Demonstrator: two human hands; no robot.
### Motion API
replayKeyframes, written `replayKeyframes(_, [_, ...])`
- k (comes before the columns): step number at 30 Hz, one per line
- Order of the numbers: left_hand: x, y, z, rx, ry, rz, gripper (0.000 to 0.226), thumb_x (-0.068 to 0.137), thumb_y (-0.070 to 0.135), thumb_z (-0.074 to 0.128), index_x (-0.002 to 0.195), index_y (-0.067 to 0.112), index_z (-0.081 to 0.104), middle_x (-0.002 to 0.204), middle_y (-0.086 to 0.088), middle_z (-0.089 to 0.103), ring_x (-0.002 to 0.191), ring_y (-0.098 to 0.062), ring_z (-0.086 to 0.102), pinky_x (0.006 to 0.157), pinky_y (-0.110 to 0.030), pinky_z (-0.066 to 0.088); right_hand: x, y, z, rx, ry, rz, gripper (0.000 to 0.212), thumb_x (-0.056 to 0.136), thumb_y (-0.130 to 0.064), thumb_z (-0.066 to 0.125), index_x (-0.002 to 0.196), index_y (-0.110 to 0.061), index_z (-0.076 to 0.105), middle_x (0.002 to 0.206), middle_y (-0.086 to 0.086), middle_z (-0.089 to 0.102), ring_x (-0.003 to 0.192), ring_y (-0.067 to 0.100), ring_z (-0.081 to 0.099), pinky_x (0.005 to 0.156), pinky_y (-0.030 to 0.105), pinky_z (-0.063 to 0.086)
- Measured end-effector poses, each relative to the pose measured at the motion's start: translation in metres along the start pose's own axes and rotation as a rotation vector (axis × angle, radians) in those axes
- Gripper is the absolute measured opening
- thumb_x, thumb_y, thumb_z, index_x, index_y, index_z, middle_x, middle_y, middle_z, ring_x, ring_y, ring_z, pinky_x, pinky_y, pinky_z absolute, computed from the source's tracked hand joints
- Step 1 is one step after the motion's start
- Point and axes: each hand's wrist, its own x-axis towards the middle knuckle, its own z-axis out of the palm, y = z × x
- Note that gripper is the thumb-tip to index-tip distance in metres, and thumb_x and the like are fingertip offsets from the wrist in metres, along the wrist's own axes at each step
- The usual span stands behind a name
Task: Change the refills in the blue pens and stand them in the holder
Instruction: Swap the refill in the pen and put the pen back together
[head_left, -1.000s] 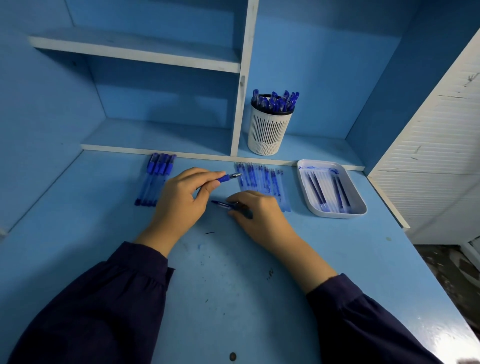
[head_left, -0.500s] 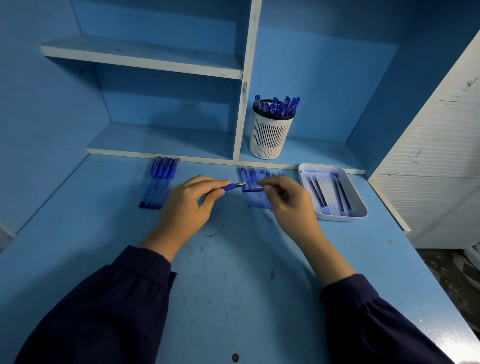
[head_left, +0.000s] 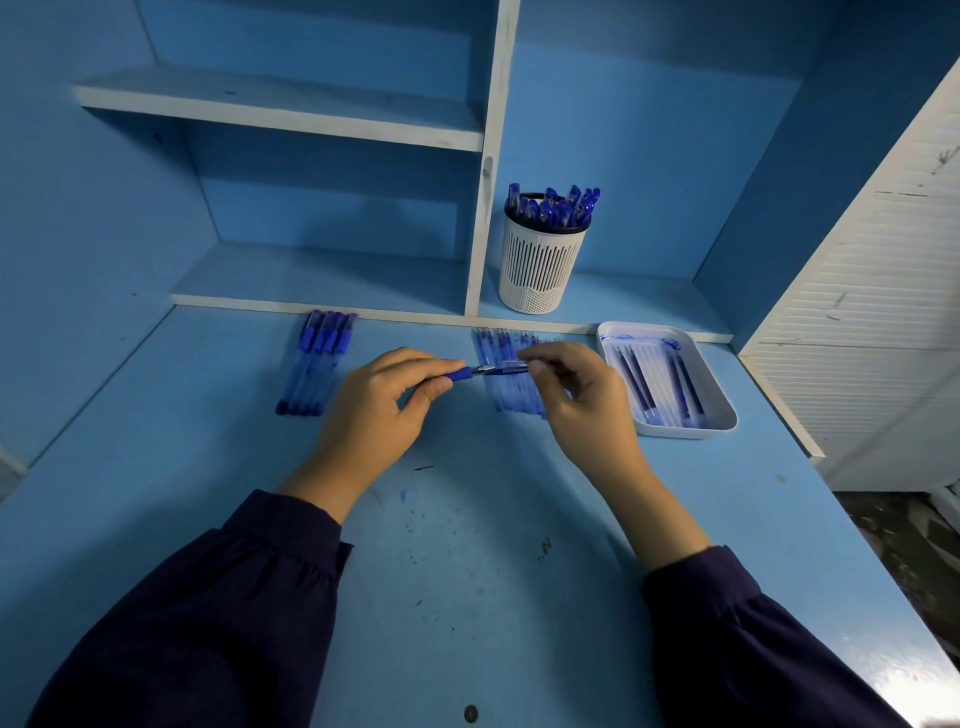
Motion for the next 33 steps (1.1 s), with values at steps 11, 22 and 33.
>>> replayKeyframes(11, [-0.001,0.006,0.003,0.009,-0.016,0.030,0.022,0.090,0.005,0.069,0.110,0.012,0.074,0.097,0.001,0.071,0.088,-0.010,0.066,0.078,-0.031,0.055,-0.007,-0.010,0.007,0.058,-0.139,0.047,0.016,0.084,0.002,0.069,0.100,-0.003,0.071,0.079,-0.006,0.065,0.065,-0.003,0.061,0.072,0.011,0.046])
replayKeyframes(22, [-0.003,0.007,0.004,-0.044,-0.041,0.065,0.033,0.085,-0.011,0.068,0.111,0.008,0.073,0.090,0.000,0.070,0.084,0.001,0.063,0.076,-0.020,0.055,-0.013,-0.006,0.007,0.076,-0.086,0.095,0.018,0.079,-0.003,0.075,0.094,-0.013,0.076,0.083,-0.003,0.073,0.077,0.011,0.069,0.080,0.022,0.053])
replayKeyframes(33, [0.005,0.015,0.007,-0.024,0.040,0.077,0.022,0.090,-0.001,0.067,0.110,0.006,0.073,0.098,-0.002,0.071,0.088,-0.008,0.064,0.080,-0.024,0.054,-0.004,-0.016,0.002,0.070,-0.066,-0.072,0.018,0.085,-0.005,0.069,0.099,-0.017,0.071,0.082,-0.005,0.067,0.080,0.011,0.064,0.081,0.026,0.052])
